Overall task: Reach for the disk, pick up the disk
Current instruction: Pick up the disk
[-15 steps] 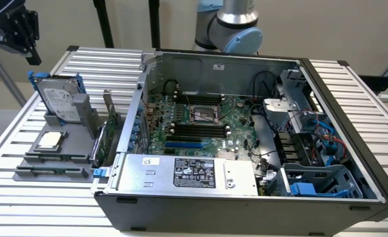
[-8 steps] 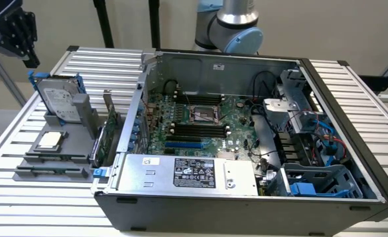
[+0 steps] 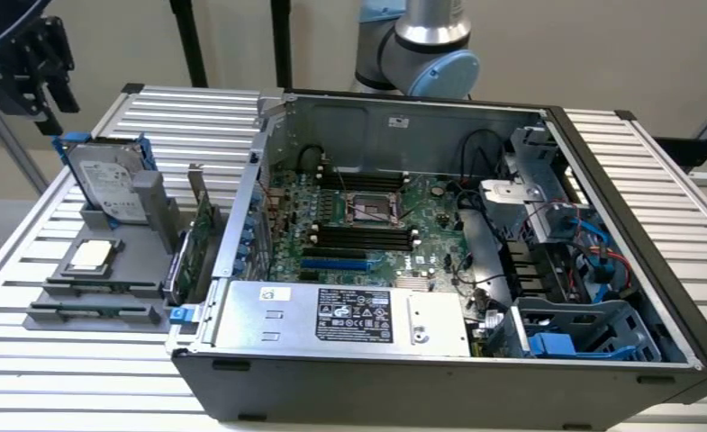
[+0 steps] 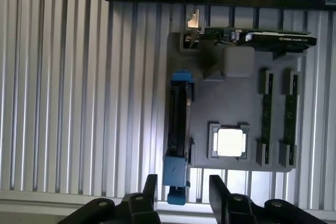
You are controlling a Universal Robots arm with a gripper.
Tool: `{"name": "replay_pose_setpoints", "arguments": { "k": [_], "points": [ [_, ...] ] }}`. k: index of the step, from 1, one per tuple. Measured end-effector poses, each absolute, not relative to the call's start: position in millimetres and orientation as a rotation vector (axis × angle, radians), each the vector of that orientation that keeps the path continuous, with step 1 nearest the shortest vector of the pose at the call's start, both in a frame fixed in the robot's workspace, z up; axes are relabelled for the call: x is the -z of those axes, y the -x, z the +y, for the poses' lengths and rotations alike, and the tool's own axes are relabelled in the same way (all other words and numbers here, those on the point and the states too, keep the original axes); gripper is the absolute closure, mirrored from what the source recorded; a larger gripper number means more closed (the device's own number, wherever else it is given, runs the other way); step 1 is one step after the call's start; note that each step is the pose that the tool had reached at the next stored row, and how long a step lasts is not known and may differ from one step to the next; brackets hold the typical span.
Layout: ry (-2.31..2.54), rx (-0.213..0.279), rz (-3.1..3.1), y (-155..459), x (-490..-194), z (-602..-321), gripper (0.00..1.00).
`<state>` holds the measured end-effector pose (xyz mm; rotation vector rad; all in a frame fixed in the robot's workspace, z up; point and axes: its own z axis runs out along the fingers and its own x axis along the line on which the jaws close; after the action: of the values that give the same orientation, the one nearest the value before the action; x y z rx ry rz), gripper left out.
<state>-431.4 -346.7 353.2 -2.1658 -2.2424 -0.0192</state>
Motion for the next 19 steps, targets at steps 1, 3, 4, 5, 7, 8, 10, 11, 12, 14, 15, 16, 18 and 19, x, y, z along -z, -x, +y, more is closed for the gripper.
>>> {"name": "replay_pose_setpoints", "arguments": {
  "k": [1, 3, 4, 5, 7, 8, 10, 11, 12, 14, 15, 16, 18, 19],
  "points": [
    [2.164, 0.019, -2.244, 431.4, -351.8, -346.8, 0.41],
    [2.161, 0.019, -2.247, 431.4, -348.5, -346.8, 0.35],
    [2.159, 0.019, -2.249, 431.4, -346.7, -346.8, 0.35],
    [2.157, 0.019, -2.25, 431.4, -345.0, -346.8, 0.29],
    [2.156, 0.019, -2.252, 431.4, -341.3, -346.8, 0.29],
    [2.155, 0.02, -2.252, 431.3, -339.3, -346.8, 0.29],
    [2.155, 0.021, -2.252, 431.4, -335.8, -346.8, 0.29],
    [2.155, 0.021, -2.252, 431.4, -334.0, -346.7, 0.29],
    [2.155, 0.022, -2.252, 431.3, -332.2, -346.7, 0.29],
    [2.154, 0.023, -2.251, 431.3, -328.7, -346.4, 0.29],
    [2.154, 0.024, -2.251, 431.3, -326.9, -346.1, 0.29],
    [2.153, 0.025, -2.25, 431.4, -325.2, -345.7, 0.29],
    [2.155, 0.025, -2.248, 431.3, -322.5, -344.5, 0.29],
    [2.158, 0.025, -2.245, 431.3, -321.3, -343.8, 0.29]
  ]
}}
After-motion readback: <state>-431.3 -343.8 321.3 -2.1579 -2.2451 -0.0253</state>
